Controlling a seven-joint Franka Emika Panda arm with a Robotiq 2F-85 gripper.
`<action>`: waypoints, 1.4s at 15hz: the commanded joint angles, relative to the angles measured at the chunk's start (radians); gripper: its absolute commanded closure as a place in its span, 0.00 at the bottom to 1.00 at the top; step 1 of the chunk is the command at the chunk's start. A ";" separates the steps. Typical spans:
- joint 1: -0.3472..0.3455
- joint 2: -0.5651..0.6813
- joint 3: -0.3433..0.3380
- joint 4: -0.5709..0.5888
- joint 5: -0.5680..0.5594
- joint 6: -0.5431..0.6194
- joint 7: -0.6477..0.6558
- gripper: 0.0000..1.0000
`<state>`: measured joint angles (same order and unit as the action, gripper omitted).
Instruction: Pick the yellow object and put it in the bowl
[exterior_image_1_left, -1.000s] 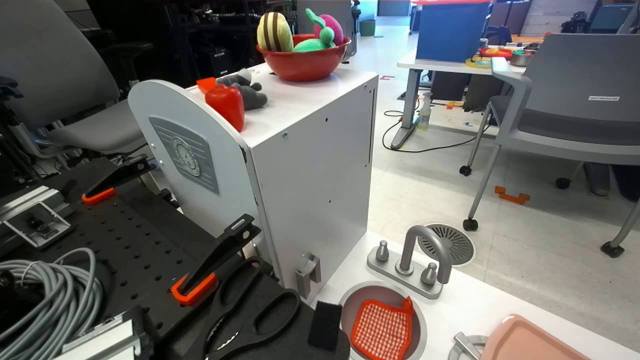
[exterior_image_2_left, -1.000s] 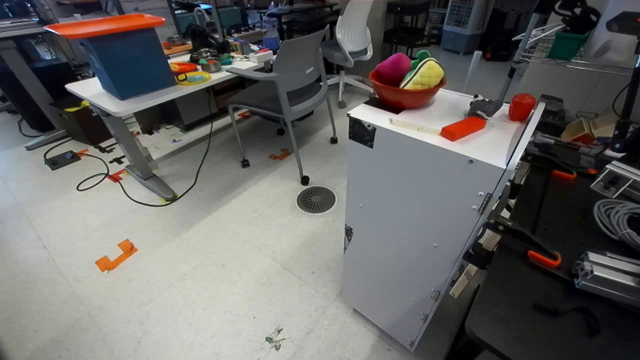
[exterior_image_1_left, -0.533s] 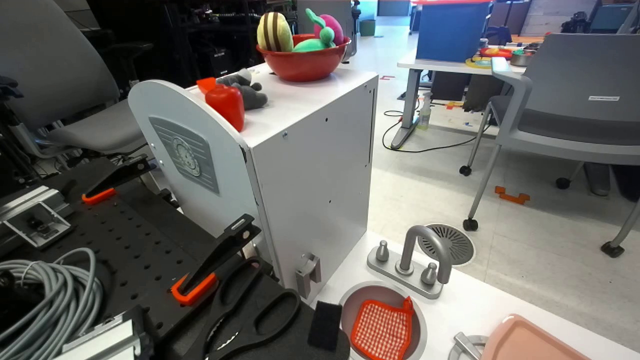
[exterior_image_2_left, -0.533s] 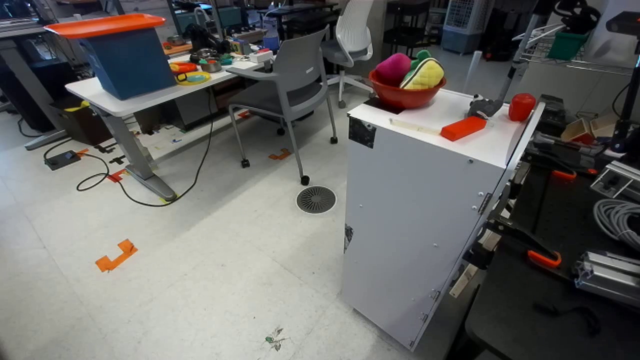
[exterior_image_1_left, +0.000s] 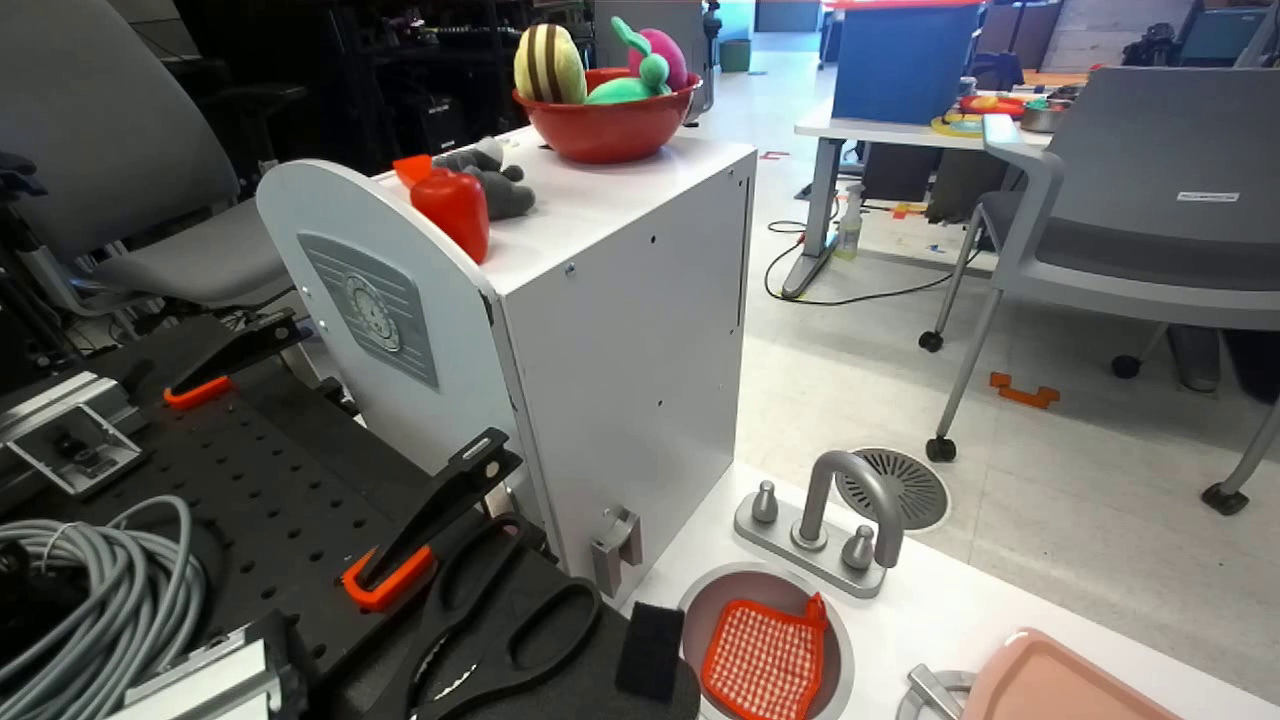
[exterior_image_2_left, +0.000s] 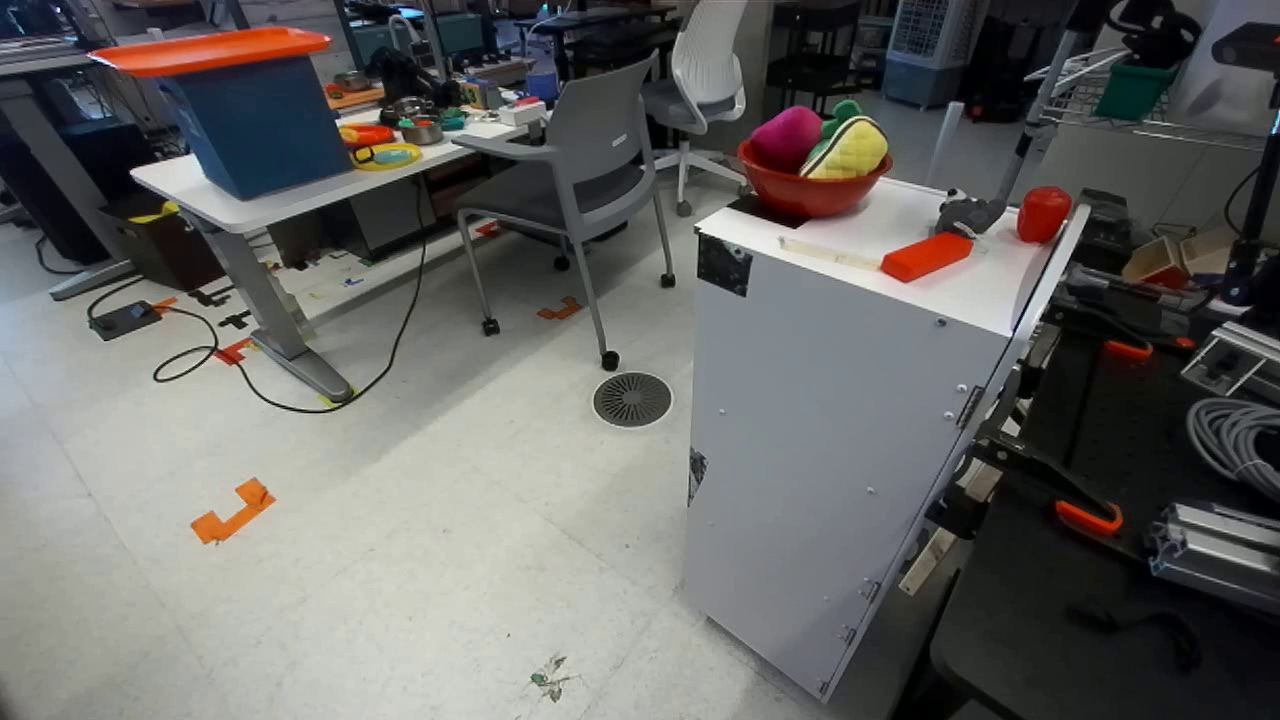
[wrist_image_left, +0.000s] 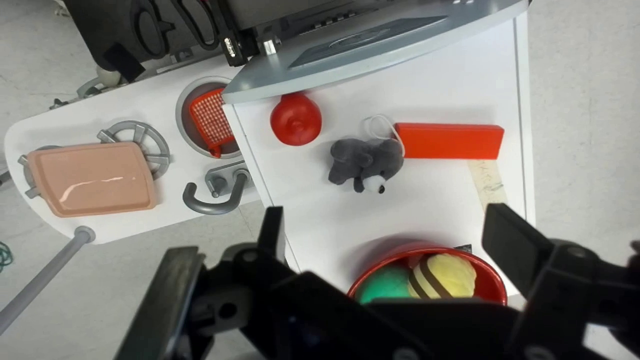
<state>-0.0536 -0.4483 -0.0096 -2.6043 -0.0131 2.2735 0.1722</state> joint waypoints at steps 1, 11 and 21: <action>-0.009 0.043 -0.016 0.014 0.029 0.018 -0.005 0.00; -0.012 0.223 -0.036 0.113 0.042 -0.014 -0.013 0.00; 0.007 0.420 -0.028 0.279 0.058 -0.053 0.000 0.00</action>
<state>-0.0597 -0.0961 -0.0489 -2.4008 0.0281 2.2654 0.1716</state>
